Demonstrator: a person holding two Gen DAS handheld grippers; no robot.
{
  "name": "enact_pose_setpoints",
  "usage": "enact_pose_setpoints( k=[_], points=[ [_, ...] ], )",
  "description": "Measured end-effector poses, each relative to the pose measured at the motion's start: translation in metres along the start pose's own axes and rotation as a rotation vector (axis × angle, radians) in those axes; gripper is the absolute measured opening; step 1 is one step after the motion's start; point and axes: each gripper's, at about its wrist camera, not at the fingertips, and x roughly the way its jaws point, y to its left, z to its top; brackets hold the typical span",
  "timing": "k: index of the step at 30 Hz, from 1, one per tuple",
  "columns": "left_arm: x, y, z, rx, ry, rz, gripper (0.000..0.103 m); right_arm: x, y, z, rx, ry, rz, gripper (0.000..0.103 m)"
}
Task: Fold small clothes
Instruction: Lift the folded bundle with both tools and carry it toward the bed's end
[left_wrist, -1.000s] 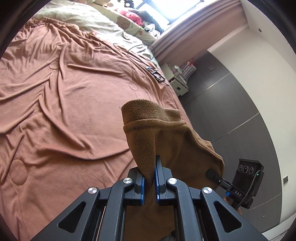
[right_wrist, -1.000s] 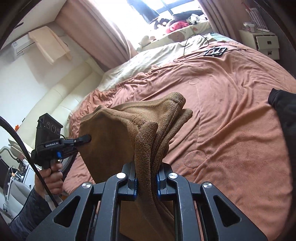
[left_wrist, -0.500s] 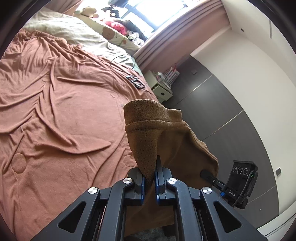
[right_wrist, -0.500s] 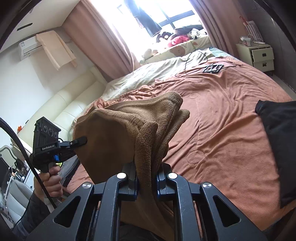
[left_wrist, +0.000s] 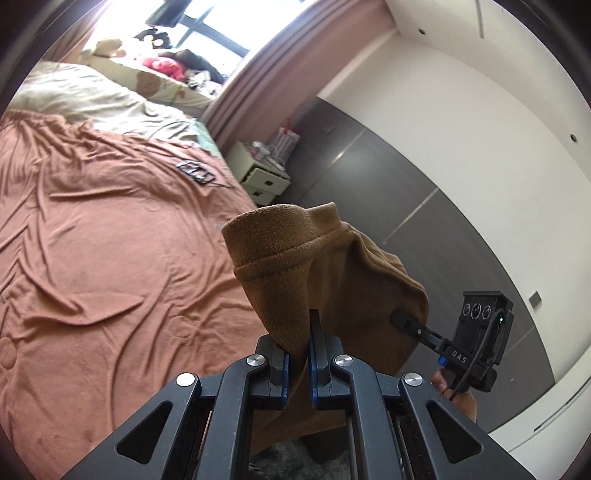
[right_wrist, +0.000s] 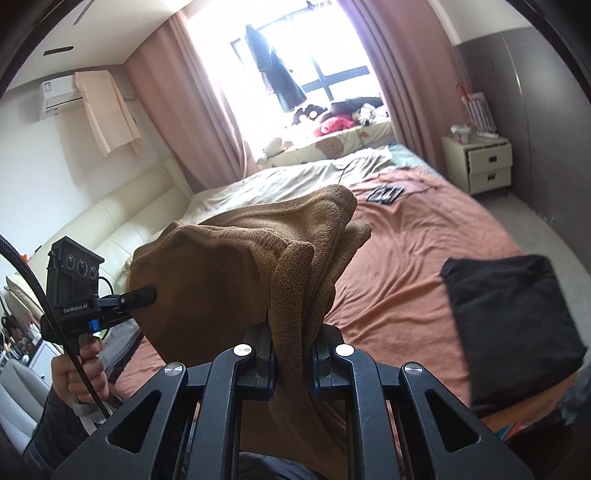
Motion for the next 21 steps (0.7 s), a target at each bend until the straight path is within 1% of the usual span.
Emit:
enact_pose_setpoints(
  k=[3,5,10,15,18,21],
  points=[
    [0.012,-0.025,0.004,0.026,0.020,-0.024,0.007,-0.028,-0.010,0.004,-0.003,-0.031,-0.014,0.010],
    [0.025,-0.045,0.008,0.063,0.038,-0.025,0.007,-0.045,-0.018,0.003,-0.015,-0.039,-0.036,0.010],
    [0.057,-0.078,0.012,0.106,0.064,-0.046,0.007,-0.083,-0.040,0.005,-0.028,-0.062,-0.086,0.010],
    [0.093,-0.113,0.012,0.137,0.074,-0.076,0.007,-0.106,-0.049,0.001,-0.040,-0.099,-0.126,0.010],
    [0.114,-0.135,0.009,0.160,0.094,-0.083,0.007,-0.118,-0.052,-0.001,-0.041,-0.118,-0.151,0.010],
    [0.133,-0.152,0.006,0.194,0.094,-0.088,0.007,-0.126,-0.044,-0.003,-0.093,-0.139,-0.180,0.010]
  ],
)
